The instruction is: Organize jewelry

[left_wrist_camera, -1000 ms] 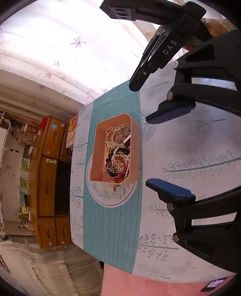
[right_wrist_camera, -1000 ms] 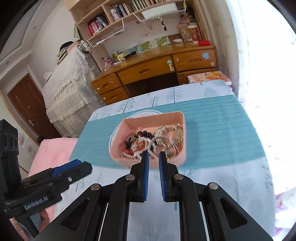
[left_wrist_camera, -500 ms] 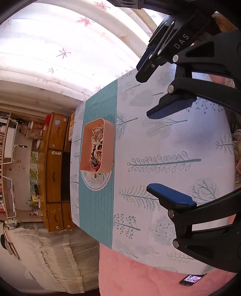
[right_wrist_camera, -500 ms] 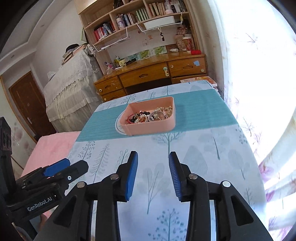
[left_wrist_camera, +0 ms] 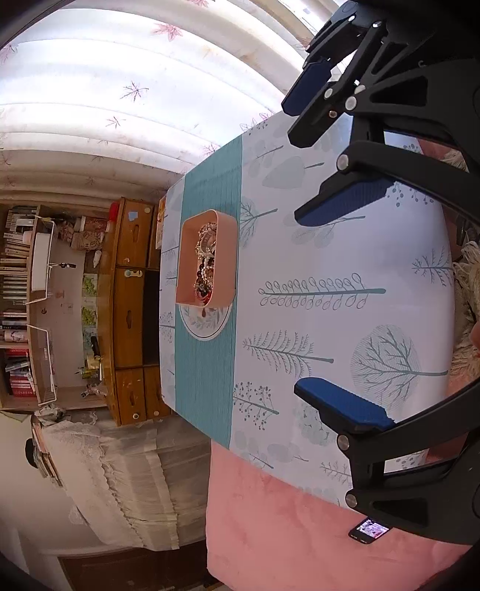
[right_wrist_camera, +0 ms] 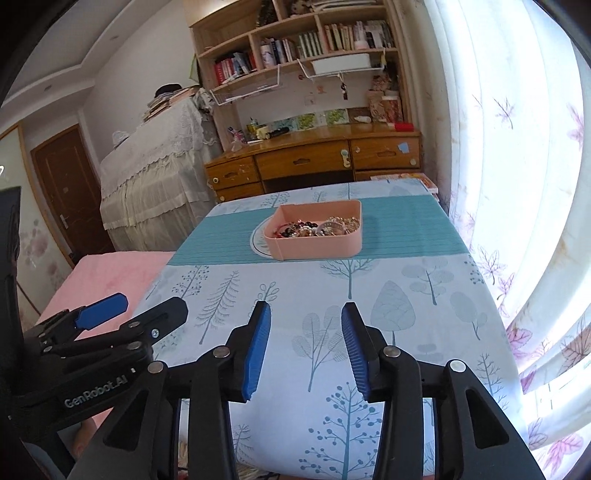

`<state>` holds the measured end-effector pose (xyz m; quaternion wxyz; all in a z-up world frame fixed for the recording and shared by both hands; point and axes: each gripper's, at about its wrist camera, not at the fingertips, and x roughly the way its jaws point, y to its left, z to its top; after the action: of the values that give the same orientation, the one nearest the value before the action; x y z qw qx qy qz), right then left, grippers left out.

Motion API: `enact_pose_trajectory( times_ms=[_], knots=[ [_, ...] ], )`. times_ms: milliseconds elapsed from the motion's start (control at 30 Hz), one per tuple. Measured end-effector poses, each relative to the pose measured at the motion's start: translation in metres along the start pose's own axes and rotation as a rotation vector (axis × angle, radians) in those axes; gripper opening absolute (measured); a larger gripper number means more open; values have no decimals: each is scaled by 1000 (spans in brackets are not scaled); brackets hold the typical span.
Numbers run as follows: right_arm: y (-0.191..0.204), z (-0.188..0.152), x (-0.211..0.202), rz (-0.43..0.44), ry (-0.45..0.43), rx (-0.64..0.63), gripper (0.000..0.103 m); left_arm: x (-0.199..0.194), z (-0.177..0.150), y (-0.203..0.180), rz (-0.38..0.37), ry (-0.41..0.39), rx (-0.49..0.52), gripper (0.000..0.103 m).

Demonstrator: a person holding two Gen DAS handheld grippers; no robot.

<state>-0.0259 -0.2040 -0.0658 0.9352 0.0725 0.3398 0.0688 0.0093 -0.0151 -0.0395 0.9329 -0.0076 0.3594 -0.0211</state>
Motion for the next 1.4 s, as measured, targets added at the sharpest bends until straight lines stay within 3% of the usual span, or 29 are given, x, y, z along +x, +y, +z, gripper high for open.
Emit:
enact_pose_trajectory(
  times_ms=[1400],
  knots=[
    [12, 21, -21, -9, -53, -29, 44, -17, 5, -10, 40, -63, 20, 82]
  ],
)
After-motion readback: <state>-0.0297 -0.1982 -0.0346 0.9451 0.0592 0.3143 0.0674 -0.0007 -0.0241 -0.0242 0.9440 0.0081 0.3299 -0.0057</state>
